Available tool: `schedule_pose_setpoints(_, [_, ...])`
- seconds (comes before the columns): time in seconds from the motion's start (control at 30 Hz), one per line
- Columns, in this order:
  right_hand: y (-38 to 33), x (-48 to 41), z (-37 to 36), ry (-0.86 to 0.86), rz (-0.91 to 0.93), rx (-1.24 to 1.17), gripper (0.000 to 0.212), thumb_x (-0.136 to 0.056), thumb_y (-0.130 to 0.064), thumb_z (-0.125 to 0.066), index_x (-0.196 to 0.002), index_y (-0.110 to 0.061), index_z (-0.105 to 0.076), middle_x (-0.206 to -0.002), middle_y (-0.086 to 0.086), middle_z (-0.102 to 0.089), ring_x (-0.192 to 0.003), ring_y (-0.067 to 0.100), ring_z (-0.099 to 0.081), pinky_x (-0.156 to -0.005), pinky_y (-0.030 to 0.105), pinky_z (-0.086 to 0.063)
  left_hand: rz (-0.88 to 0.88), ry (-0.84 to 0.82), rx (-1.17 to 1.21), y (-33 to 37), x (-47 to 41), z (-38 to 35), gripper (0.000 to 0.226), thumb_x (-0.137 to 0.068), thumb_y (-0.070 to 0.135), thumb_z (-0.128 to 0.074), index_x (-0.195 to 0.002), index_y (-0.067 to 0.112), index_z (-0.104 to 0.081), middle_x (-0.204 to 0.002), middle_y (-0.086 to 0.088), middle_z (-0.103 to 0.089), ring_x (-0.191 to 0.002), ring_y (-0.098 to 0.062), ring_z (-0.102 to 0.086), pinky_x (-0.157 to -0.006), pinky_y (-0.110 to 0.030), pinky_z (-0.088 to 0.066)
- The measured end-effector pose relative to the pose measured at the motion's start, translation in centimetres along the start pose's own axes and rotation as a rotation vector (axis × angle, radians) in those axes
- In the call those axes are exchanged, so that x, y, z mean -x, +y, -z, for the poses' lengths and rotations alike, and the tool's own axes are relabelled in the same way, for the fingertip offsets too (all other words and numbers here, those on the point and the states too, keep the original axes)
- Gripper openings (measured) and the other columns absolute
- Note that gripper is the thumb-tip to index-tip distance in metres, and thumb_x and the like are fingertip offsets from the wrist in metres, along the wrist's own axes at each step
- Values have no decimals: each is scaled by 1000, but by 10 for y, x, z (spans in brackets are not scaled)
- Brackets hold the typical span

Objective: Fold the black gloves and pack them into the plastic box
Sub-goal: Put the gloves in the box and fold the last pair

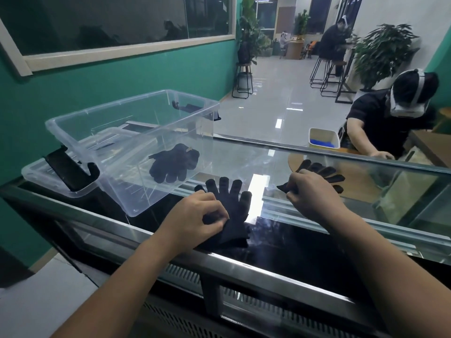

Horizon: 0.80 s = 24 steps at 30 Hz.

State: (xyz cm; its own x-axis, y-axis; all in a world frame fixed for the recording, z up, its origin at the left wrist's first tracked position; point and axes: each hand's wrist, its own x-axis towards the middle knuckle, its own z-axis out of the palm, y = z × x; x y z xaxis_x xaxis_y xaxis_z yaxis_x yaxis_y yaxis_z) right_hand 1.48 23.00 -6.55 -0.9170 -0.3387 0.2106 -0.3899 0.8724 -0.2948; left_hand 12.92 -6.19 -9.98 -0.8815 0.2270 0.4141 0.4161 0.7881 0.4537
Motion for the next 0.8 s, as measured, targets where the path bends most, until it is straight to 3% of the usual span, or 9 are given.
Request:
schedule_pose_setpoints(0.27, [-27, 1, -22, 147, 242, -98, 5, -100, -17, -68, -96, -15, -69, -92, -1, -65, -84, 23, -56, -65, 33, -37, 15, -52, 79, 9, 0, 0, 10, -89, 21, -83, -94, 30, -83, -89, 16, -69, -90, -14, -65, -81, -30, -56])
schedule_pose_setpoints(0.4, [-43, 9, -22, 232, 397, -193, 5, -96, -11, -70, -100, -14, -68, -95, 0, -67, -84, 23, -59, -66, 37, -49, 34, 12, 116, 20, -6, 0, 14, -89, 18, -85, -98, 24, -76, -89, 12, -68, -84, -13, -66, -76, -18, -52])
schedule_pose_setpoints(0.5, [-54, 15, -20, 221, 483, -229, 5, -99, -15, -69, -104, -16, -69, -100, 0, -67, -90, 23, -62, -73, 40, -55, 69, 155, 59, 26, -15, -1, 31, -87, 27, -88, -108, 27, -65, -95, 13, -66, -85, -12, -64, -77, -20, -52])
schedule_pose_setpoints(0.63, [-64, 21, -24, 200, 588, -262, 6, -100, -17, -70, -106, -19, -71, -103, -3, -66, -95, 20, -58, -76, 31, -49, 93, 217, 71, 31, -28, 0, 52, -82, 30, -89, -123, 31, -57, -114, 14, -58, -93, -10, -61, -79, -20, -53])
schedule_pose_setpoints(0.7, [-64, 21, -27, 189, 588, -272, 8, -100, -18, -72, -108, -20, -72, -105, -4, -66, -98, 18, -58, -78, 31, -50, 54, 198, 42, 30, -33, 1, 48, -82, 27, -88, -121, 28, -61, -115, 15, -59, -96, -9, -60, -79, -21, -53])
schedule_pose_setpoints(0.8, [-62, 21, -28, 158, 535, -373, 11, -99, -21, -75, -109, -22, -73, -108, -6, -64, -99, 13, -62, -83, 28, -54, -14, 187, -28, 28, -37, -1, 25, -87, 21, -84, -108, 22, -71, -105, 12, -68, -96, -13, -60, -81, -32, -56])
